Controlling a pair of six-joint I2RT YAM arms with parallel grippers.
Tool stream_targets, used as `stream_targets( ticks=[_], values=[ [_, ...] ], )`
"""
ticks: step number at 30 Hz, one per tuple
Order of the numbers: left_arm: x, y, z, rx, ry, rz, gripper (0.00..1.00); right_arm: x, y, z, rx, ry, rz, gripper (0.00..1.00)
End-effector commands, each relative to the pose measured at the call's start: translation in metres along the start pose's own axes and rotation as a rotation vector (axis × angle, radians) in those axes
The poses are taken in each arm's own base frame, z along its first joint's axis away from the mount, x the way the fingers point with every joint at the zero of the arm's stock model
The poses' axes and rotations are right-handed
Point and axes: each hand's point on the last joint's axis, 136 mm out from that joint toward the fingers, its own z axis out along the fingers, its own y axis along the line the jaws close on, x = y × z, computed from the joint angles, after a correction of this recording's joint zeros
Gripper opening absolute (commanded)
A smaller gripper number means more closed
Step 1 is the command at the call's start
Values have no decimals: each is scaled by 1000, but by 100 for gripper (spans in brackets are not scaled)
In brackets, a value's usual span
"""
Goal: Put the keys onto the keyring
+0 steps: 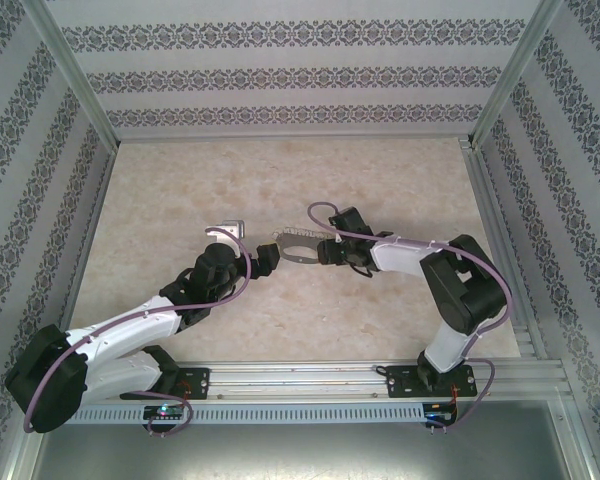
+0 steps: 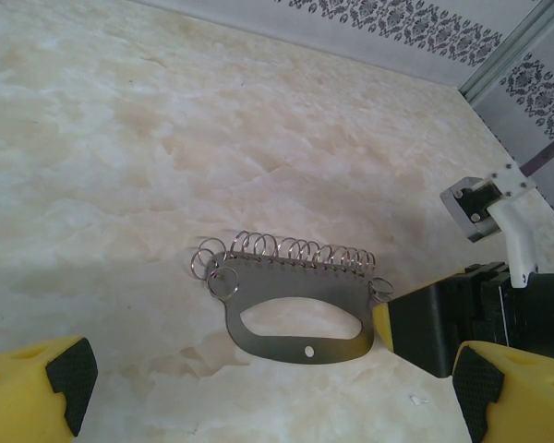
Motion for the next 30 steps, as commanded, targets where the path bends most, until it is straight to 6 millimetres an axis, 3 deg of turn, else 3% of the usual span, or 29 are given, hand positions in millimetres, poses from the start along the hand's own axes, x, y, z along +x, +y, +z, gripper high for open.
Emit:
stream_targets(
  ticks=[1, 15, 30],
  values=[
    [-1, -4, -3, 14, -8, -7, 100, -12, 5, 3, -21, -15, 20, 55],
    [-1, -4, -3, 15, -9, 0, 100, -30, 14, 10, -29, -15, -7, 56],
    [-2, -3, -5, 15, -13, 1, 100, -25, 18, 19, -54, 14, -37, 55]
  ],
)
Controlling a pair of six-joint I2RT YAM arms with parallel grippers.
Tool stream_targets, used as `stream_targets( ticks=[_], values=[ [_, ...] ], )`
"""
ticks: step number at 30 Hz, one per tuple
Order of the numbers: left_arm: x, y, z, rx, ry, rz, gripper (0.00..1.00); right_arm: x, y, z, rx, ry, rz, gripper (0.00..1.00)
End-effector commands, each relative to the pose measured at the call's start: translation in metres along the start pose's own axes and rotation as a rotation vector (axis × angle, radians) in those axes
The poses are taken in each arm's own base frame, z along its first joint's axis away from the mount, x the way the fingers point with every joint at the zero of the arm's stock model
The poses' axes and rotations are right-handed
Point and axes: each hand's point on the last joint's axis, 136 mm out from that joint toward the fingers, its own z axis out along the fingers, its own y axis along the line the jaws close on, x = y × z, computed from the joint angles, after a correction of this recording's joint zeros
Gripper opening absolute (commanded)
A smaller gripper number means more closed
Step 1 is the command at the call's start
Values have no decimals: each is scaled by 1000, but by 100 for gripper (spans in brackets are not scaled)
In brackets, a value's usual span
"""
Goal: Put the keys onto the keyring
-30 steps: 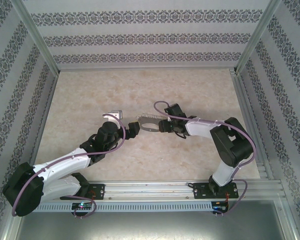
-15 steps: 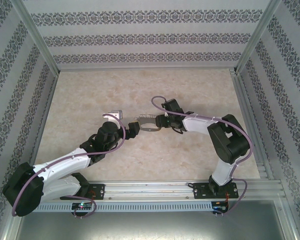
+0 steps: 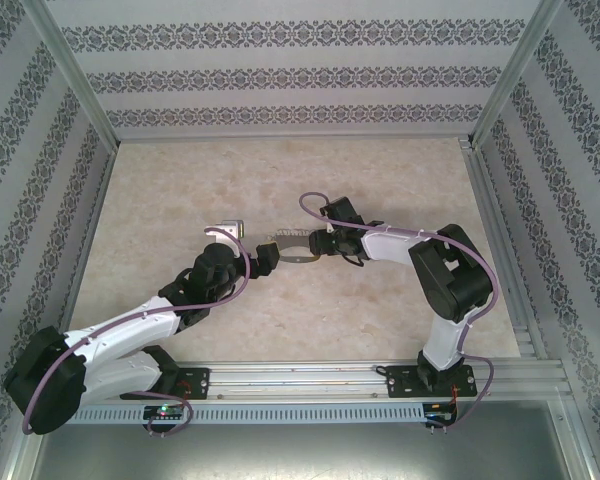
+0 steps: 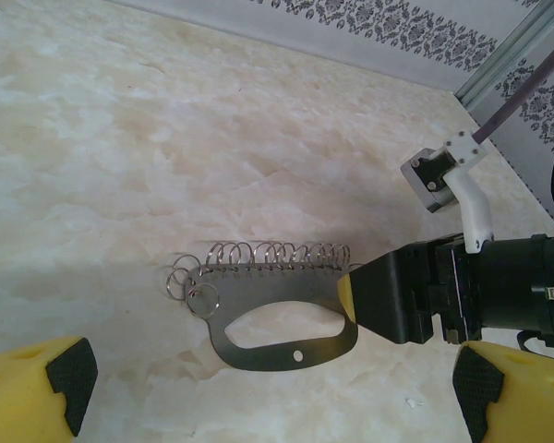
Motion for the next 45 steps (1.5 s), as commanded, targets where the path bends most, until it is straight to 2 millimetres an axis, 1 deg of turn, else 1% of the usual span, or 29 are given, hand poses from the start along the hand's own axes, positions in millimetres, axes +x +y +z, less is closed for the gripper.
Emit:
stream_targets(
  ticks=[1, 6, 10, 13, 16, 25, 28, 34, 37, 40, 45],
  values=[
    [1, -2, -3, 10, -4, 3, 100, 1, 4, 3, -28, 21, -11, 55],
    [-1, -3, -3, 13, -7, 3, 100, 8, 16, -1, -60, 27, -18, 52],
    [-1, -4, -2, 13, -6, 6, 100, 16, 30, -6, -95, 32, -28, 52],
    [-1, -4, -2, 13, -7, 8, 100, 19, 36, -5, -93, 36, -47, 52],
    [-1, -5, -1, 15, -5, 10, 100, 21, 31, -1, -59, 41, -56, 52],
    [-1, -4, -2, 14, -7, 15, 100, 16, 13, 3, 49, 33, -108, 51],
    [-1, -4, -2, 13, -7, 14, 100, 11, 9, 5, 72, 28, -121, 47],
    [0, -3, -2, 14, -7, 12, 100, 5, 10, 7, 83, 23, -136, 39],
    [0, -3, -2, 12, -7, 12, 100, 3, 10, 7, 88, 22, -141, 33],
    [1, -3, -2, 13, -4, 13, 100, 2, 9, 6, 94, 19, -146, 31],
    [0, -4, -2, 14, -6, 15, 100, 2, 8, 3, 101, 19, -150, 22]
  ],
)
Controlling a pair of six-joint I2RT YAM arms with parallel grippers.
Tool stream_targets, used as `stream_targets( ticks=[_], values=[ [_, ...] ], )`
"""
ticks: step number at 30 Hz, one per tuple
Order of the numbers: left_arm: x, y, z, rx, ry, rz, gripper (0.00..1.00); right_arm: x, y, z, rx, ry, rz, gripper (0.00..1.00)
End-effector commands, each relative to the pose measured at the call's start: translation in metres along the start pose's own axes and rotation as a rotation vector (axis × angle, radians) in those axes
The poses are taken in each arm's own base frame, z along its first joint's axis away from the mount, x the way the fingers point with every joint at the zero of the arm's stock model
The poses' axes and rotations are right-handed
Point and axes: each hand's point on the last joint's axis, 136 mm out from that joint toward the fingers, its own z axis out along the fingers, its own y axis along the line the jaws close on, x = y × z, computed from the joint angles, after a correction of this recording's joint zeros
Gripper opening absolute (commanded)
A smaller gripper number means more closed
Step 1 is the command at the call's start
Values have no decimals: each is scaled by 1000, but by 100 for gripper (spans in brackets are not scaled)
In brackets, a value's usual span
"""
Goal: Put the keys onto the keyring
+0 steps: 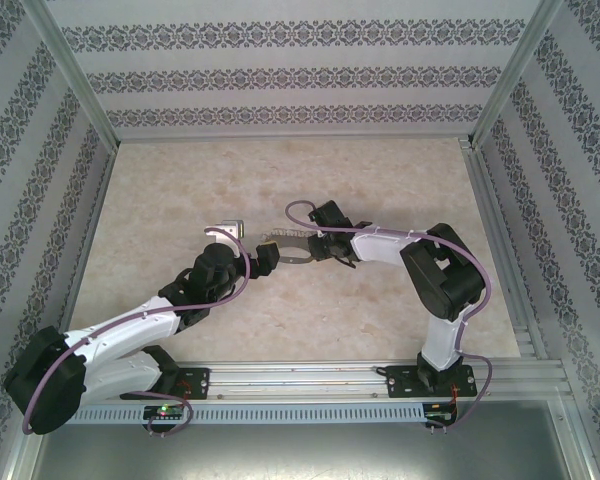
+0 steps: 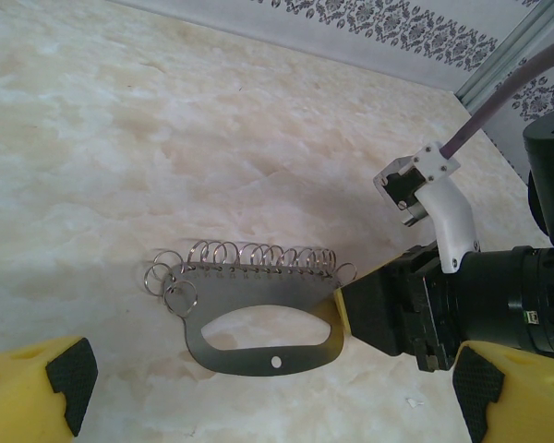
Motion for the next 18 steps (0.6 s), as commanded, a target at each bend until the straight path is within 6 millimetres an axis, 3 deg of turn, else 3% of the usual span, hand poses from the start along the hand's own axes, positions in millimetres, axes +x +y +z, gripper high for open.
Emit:
stream_targets(
  ticks=[1, 9, 13, 18],
  values=[
    [0, -4, -1, 14, -6, 14, 100, -5, -3, -4, 29, -4, -22, 21],
    [0, -5, -1, 17, -5, 14, 100, -6, -7, -11, 48, -14, -35, 15],
    [-1, -5, -1, 18, -5, 14, 100, -5, -9, -14, 53, -15, -40, 22],
    [-2, -7, -1, 22, -7, 15, 100, -6, -14, -15, 52, -20, -22, 23]
  ],
)
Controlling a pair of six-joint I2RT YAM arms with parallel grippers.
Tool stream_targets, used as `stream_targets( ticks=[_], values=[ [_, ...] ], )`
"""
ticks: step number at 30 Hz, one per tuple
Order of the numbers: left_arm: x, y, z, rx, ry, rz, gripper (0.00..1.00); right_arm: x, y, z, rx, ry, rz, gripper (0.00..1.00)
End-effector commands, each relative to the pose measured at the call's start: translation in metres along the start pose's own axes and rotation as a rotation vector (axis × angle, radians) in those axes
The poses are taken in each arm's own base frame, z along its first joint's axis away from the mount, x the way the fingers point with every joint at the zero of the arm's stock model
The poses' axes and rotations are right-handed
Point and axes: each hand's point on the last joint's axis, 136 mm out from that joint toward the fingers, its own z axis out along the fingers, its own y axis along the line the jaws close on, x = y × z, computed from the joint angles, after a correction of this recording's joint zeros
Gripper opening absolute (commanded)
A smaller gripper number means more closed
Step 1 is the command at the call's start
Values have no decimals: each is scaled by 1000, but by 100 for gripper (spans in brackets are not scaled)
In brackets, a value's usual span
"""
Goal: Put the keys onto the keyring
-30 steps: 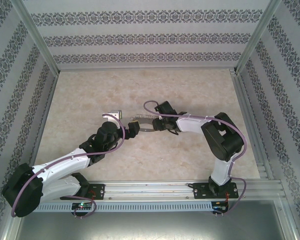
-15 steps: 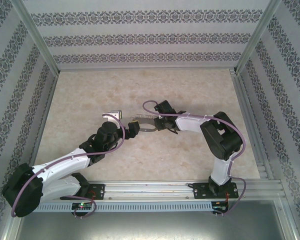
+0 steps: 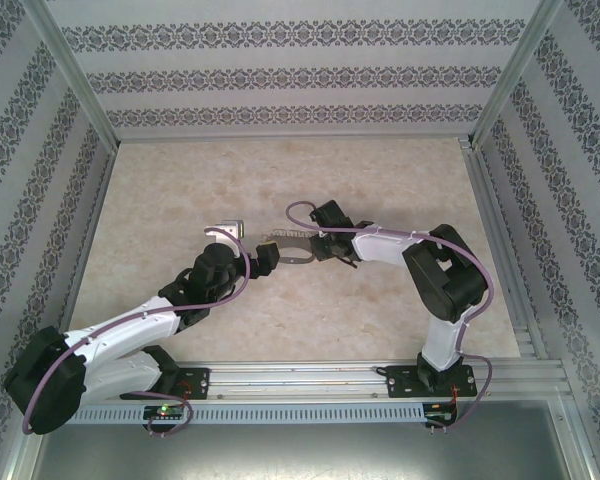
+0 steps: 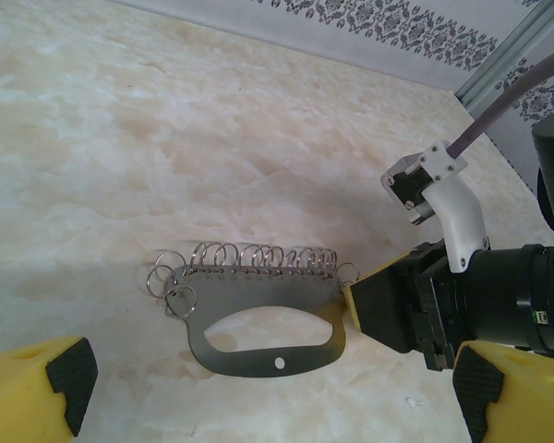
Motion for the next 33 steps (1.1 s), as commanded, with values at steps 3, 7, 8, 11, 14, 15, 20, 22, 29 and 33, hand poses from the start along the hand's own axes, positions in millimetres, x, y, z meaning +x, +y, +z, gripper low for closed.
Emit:
stream_targets(
  ticks=[3, 7, 8, 11, 14, 15, 20, 22, 29, 33],
  values=[
    [-2, -7, 0, 22, -8, 14, 100, -8, -8, -12, 13, -27, 10, 25],
    [-2, -7, 0, 21, -5, 15, 100, -7, -9, -12, 9, -26, 14, 25],
    [-2, -7, 1, 22, -5, 15, 100, -8, -8, -12, 6, -27, 14, 25],
    [-2, -7, 1, 22, -4, 15, 100, -6, -8, -10, 1, -21, 16, 25],
    [-1, -7, 2, 21, -4, 16, 100, -5, -7, -9, -3, -20, 18, 24],
    [-1, -7, 2, 21, -4, 16, 100, -3, -8, -9, -4, -16, 20, 24],
    [-1, -7, 3, 18, -2, 20, 100, 0, -4, -9, -28, -12, 33, 24],
    [-1, -7, 3, 21, -3, 20, 100, 1, -4, -9, -33, -12, 39, 23],
    [0, -7, 4, 20, -1, 23, 100, 1, -2, -8, -40, -13, 44, 20],
    [0, -8, 5, 21, -1, 23, 100, -1, -2, -9, -42, -19, 45, 15]
  ],
)
